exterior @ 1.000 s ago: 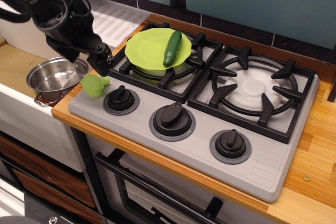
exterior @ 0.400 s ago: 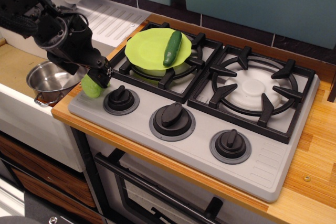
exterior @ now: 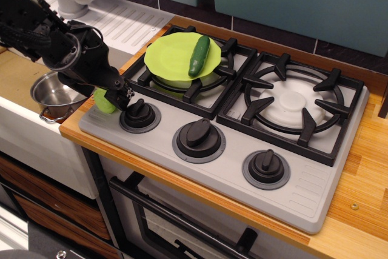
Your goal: Put pickle on plate and cauliflower in pot or pan in sink
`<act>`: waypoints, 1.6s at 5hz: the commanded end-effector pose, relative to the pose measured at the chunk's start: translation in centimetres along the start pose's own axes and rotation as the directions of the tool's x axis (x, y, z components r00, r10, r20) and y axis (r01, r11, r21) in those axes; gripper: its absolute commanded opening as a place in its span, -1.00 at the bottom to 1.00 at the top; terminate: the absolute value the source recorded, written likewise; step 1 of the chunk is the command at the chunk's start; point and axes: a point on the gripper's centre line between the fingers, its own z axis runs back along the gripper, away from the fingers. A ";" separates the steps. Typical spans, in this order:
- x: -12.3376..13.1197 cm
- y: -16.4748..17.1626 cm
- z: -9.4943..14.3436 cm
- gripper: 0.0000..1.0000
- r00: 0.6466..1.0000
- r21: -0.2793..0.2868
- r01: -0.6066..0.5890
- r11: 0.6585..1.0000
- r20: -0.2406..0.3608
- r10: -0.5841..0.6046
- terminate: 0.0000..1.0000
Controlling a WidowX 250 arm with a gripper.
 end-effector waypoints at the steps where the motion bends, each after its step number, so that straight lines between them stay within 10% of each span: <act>1: 0.8 -0.3 -0.7 1.00 1.000 -0.017 0.004 1.000 0.026 -0.003 -1.00; 2: 1.0 -0.4 -0.7 -1.00 1.000 -0.013 -0.004 1.000 0.020 0.005 -1.00; 5: 3.4 2.3 3.1 -1.00 0.998 -0.054 0.045 0.998 -0.046 -0.048 -1.00; 8: 5.6 7.8 1.0 -1.00 0.991 -0.130 0.131 0.983 0.012 -0.131 -1.00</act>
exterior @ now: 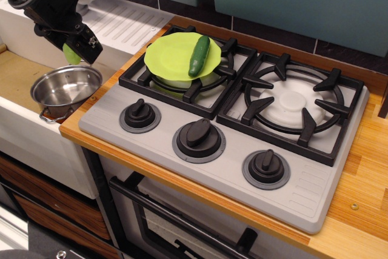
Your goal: Put pickle on plate and cauliflower in pot or pan in sink
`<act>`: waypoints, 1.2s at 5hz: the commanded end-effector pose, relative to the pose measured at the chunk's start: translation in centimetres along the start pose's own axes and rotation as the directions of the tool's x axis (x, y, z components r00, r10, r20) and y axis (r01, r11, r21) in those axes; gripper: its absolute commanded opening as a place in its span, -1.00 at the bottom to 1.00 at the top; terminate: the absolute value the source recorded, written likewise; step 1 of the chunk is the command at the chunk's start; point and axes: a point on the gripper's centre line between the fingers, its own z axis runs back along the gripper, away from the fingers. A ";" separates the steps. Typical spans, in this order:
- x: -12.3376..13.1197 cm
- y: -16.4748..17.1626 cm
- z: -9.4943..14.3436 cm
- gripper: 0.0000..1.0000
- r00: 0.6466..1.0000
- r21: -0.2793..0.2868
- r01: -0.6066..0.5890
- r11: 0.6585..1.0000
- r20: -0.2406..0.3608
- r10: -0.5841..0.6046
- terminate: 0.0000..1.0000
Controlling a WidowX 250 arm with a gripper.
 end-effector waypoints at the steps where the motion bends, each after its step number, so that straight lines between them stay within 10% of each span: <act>1: 1.0 3.2 -1.0 -1.00 0.997 0.009 0.036 0.999 0.068 -0.037 -1.00; 4: -1.6 4.4 -3.6 -1.00 0.996 0.010 -0.002 1.000 0.085 0.001 -1.00; 5: -1.8 3.8 -3.2 1.00 0.998 0.030 -0.011 0.999 0.064 0.010 -1.00; 6: -1.5 3.1 -2.3 1.00 0.999 0.042 -0.024 0.999 0.039 0.023 -1.00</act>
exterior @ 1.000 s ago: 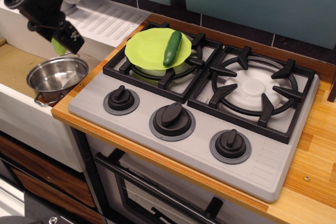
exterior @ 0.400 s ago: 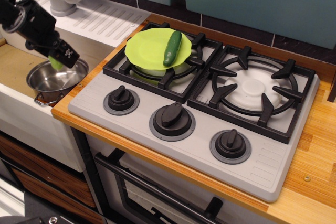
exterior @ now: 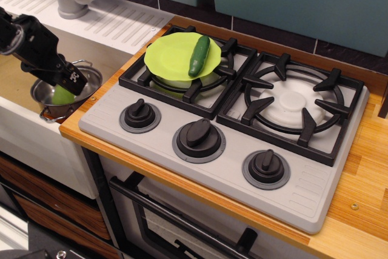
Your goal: Put pickle on plate and cauliflower in pot or pan in sink
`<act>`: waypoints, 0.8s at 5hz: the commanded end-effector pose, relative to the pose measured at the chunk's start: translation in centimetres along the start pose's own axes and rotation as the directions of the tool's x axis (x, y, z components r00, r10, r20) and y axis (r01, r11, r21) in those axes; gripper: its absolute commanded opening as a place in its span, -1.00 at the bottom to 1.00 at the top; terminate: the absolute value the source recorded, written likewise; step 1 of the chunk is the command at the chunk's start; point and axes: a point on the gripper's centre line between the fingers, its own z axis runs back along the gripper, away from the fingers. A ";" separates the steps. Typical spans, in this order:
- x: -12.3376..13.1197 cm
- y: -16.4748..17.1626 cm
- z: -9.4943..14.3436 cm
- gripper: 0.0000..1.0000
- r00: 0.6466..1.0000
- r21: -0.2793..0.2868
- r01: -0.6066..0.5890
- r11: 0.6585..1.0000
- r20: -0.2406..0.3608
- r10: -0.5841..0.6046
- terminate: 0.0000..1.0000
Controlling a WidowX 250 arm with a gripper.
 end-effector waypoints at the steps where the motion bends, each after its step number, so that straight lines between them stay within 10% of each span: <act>1: 2.6 -1.1 3.6 1.00 1.000 0.086 0.021 0.996 0.006 -0.022 -1.00; 4: 4.2 -4.3 9.2 1.00 0.995 0.225 0.019 0.974 -0.095 0.002 -1.00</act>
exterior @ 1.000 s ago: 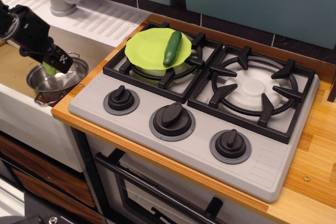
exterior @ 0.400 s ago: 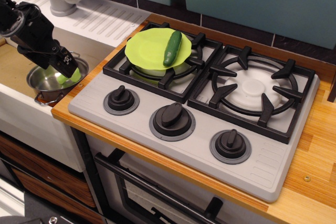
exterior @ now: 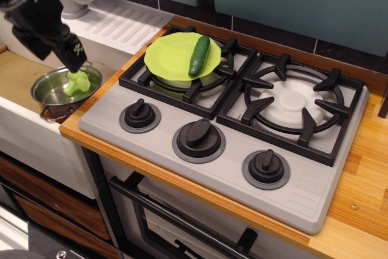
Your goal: Put pickle on plate and cauliflower in pot or pan in sink
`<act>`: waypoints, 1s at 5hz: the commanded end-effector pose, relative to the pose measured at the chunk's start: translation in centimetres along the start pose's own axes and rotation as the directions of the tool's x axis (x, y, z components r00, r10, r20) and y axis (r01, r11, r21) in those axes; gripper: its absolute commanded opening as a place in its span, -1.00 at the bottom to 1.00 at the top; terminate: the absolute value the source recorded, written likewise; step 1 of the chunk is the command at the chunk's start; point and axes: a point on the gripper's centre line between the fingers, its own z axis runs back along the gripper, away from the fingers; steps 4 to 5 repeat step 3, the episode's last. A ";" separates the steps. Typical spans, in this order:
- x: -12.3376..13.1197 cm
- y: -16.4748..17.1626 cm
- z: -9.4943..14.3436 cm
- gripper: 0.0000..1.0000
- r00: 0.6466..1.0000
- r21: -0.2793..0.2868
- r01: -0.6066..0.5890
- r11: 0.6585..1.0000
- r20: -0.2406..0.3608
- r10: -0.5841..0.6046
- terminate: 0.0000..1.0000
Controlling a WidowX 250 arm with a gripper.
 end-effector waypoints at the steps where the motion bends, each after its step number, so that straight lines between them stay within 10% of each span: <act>1: 2.0 -1.5 5.5 1.00 1.000 0.050 0.008 0.999 -0.016 -0.007 -1.00; 2: 2.0 -1.5 5.5 1.00 1.000 0.050 0.008 0.999 -0.016 -0.007 -1.00; 3: 2.0 -1.5 5.5 1.00 1.000 0.050 0.008 0.999 -0.016 -0.007 1.00; 5: 2.0 -1.5 5.5 1.00 1.000 0.050 0.008 0.999 -0.016 -0.007 1.00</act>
